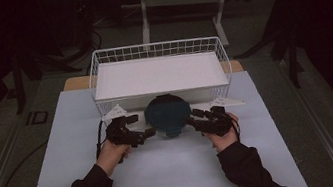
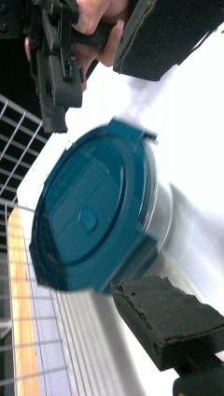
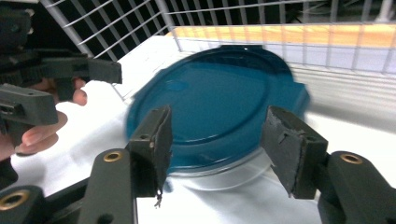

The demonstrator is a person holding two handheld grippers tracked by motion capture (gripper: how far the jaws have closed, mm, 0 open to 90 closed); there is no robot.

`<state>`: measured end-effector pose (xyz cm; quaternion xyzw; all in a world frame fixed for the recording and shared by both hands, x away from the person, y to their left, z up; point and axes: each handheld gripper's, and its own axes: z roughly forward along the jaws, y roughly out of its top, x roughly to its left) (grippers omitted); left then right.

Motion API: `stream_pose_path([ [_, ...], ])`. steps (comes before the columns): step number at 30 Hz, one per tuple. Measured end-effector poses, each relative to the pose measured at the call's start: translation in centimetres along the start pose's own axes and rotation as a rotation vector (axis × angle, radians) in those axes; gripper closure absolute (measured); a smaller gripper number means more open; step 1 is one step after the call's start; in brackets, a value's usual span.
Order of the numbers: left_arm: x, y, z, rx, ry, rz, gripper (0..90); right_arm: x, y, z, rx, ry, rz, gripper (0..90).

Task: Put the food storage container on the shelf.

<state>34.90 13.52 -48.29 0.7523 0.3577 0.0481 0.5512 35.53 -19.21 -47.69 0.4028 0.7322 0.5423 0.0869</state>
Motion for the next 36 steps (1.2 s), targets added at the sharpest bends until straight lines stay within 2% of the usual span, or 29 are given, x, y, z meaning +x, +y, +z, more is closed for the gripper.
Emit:
stream_pose_path([
  [4, -1.5, -0.1, -1.3, -0.007, -0.015, 0.035, 0.2, 1.7, -0.1, -0.4, 0.013, 0.022, -0.026, 48.7],
  [11, -3.1, -0.8, -3.3, -0.003, -0.03, 0.063, 0.2, 3.4, -1.1, -0.3, 0.053, 0.06, -0.021, 62.0],
  [14, -3.5, -1.2, -4.2, -0.005, -0.026, 0.076, 0.2, 3.9, -1.6, -0.2, 0.078, 0.068, -0.038, 72.6],
  [18, -3.7, -1.8, -5.4, -0.002, -0.03, 0.066, 0.2, 4.3, -2.0, 0.2, 0.106, 0.074, -0.051, 89.7],
  [22, -4.0, -2.6, -6.6, 0.007, -0.01, 0.07, 0.2, 4.8, -2.2, 0.7, 0.145, 0.078, -0.09, 90.0],
  [25, -4.3, -3.4, -7.3, 0.027, -0.003, 0.076, 0.2, 5.1, -2.3, 1.1, 0.16, 0.081, -0.096, 90.0],
  [30, -4.3, -4.6, -8.4, 0.03, 0.014, 0.053, 0.2, 5.1, -2.8, 1.7, 0.183, 0.086, -0.079, 90.0],
  [34, -4.3, -5.7, -8.9, 0.026, 0.054, 0.059, 0.2, 5.1, -3.0, 2.1, 0.198, 0.08, -0.078, 90.0],
  [36, -4.3, -6.1, -9.1, 0.02, 0.057, 0.052, 0.2, 5.1, -3.0, 2.2, 0.203, 0.072, -0.084, 90.0],
])
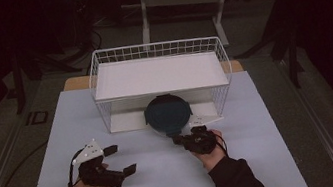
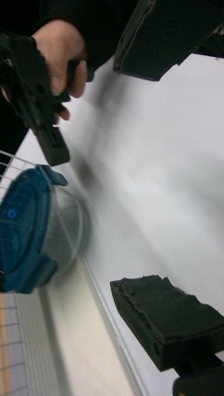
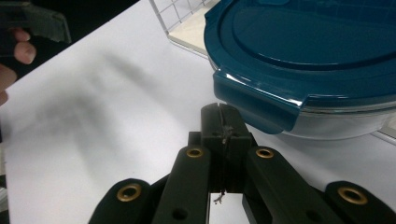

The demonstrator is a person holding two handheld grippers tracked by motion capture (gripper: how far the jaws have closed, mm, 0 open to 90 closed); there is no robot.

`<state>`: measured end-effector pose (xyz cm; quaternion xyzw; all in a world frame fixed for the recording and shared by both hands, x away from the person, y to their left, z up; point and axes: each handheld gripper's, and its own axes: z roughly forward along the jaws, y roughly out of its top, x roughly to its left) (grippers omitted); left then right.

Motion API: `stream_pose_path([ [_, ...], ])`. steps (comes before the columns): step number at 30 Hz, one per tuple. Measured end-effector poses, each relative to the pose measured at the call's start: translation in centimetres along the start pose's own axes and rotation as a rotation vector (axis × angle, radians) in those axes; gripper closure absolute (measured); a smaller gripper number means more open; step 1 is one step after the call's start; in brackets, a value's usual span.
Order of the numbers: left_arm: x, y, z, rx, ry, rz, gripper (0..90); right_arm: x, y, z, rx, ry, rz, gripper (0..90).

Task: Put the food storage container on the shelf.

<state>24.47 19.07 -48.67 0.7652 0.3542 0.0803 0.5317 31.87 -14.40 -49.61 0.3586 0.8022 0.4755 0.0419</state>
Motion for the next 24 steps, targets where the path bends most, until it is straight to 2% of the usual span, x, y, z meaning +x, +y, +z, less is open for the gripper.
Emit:
stream_pose_path([
  [2, 0.0, -0.6, -0.2, 0.007, 0.018, -0.003, 0.1, 0.0, 0.0, 0.2, 0.007, -0.007, -0.002, 90.0],
  [4, 0.0, -1.0, -0.3, 0.011, 0.017, -0.017, 0.2, -0.2, -0.1, 0.4, 0.017, -0.019, -0.007, 90.0],
  [9, 0.1, -1.7, -0.2, 0.019, 0.029, -0.025, 0.2, -0.8, -0.1, 1.0, 0.03, -0.027, 0.005, 90.0],
  [11, 0.1, -1.8, -0.2, 0.016, 0.031, -0.028, 0.2, -0.9, -0.2, 1.3, 0.039, -0.044, 0.0, 90.0],
  [13, 0.2, -1.8, -0.1, 0.013, 0.032, -0.027, 0.2, -1.1, -0.2, 1.5, 0.032, -0.04, 0.016, 90.0],
  [16, 0.2, -1.8, 0.0, 0.008, 0.031, -0.031, 0.2, -1.2, 0.1, 1.6, 0.029, -0.046, 0.011, 90.0],
  [24, -0.1, -1.8, 0.2, 0.012, 0.032, -0.009, 0.2, -2.0, 1.2, 2.9, 0.007, -0.07, 0.038, 89.9],
])
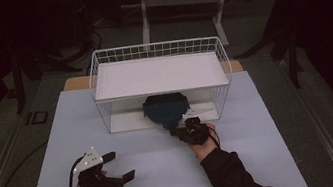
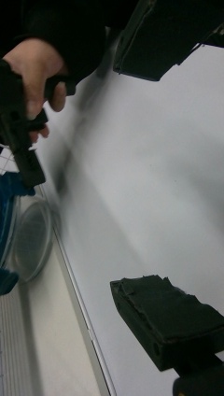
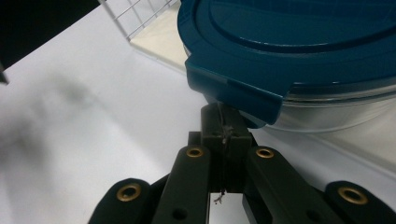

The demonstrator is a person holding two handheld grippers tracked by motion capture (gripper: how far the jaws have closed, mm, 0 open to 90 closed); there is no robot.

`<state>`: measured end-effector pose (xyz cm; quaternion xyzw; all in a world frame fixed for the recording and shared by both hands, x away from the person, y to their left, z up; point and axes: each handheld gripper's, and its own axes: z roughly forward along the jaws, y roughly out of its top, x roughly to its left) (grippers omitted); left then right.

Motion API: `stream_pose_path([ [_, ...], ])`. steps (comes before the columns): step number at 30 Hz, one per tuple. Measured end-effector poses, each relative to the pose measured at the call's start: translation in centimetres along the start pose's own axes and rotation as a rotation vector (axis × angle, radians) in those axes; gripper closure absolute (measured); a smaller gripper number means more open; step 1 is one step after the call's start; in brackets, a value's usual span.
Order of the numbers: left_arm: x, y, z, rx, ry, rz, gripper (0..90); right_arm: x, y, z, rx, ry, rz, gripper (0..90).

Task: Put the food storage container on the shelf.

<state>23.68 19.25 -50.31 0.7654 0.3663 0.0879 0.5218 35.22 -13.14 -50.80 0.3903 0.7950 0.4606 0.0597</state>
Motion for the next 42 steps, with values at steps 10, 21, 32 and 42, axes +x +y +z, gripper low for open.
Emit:
stream_pose_path([
  [10, 0.1, 0.0, -0.1, -0.006, 0.001, 0.0, 0.2, -0.6, 1.1, 1.2, -0.012, -0.038, -0.013, 89.9],
  [21, 0.3, 0.0, -0.2, -0.004, -0.005, -0.006, 0.2, -1.4, 1.8, 1.9, -0.023, -0.036, 0.038, 89.9],
  [32, 0.0, 0.0, -0.2, -0.007, -0.003, 0.009, 0.2, -0.4, 1.3, 0.6, -0.07, -0.031, -0.006, 56.1],
  [42, -0.1, 0.1, -0.3, -0.017, -0.013, 0.009, 0.2, 0.8, 0.5, -1.6, -0.093, 0.059, -0.03, 14.1],
])
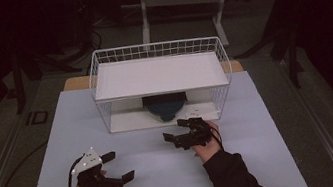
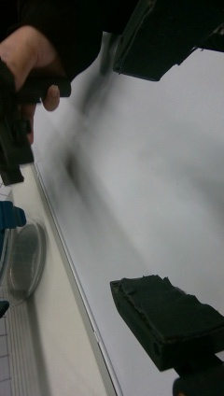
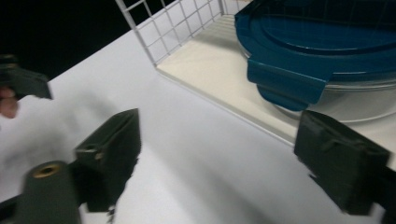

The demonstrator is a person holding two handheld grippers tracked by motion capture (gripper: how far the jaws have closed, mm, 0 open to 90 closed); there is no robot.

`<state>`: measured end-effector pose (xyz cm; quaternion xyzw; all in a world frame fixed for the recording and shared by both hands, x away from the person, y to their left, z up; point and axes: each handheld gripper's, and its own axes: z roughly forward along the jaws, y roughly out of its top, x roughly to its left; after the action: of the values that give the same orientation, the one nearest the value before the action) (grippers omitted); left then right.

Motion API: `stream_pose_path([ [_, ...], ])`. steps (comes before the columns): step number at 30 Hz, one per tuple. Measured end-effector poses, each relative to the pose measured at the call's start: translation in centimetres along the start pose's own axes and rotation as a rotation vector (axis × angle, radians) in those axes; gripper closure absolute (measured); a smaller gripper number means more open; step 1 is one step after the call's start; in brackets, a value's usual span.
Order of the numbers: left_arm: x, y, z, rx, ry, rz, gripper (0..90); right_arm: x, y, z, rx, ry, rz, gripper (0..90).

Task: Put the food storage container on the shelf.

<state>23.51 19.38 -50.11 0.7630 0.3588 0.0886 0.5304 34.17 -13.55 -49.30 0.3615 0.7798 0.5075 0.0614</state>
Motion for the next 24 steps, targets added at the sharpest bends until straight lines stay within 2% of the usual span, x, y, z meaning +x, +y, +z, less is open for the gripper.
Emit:
stream_pose_path([
  [2, -0.1, 0.0, 0.0, 0.002, -0.001, 0.006, 0.2, 0.1, -0.1, -0.7, -0.008, 0.018, 0.009, 14.0],
  [6, -0.1, 0.0, 0.0, 0.003, -0.001, 0.01, 0.2, 0.6, -0.5, -2.0, -0.011, 0.008, -0.019, 14.2],
  [8, -0.1, 0.0, 0.0, 0.004, -0.002, 0.01, 0.1, 0.7, -0.8, -2.8, -0.016, 0.014, -0.014, 14.4],
  [16, -0.2, -0.1, 0.1, 0.002, -0.008, 0.009, 0.2, 0.6, -2.3, -5.6, -0.055, -0.014, -0.017, 14.4],
  [19, -0.2, -0.1, 0.0, 0.003, -0.01, 0.018, 0.2, 0.7, -2.9, -6.4, -0.049, -0.037, -0.048, 14.4],
  [24, -0.2, -0.1, -0.2, -0.005, -0.014, 0.016, 0.2, 0.9, -3.8, -7.7, -0.047, -0.034, -0.038, 14.4],
])
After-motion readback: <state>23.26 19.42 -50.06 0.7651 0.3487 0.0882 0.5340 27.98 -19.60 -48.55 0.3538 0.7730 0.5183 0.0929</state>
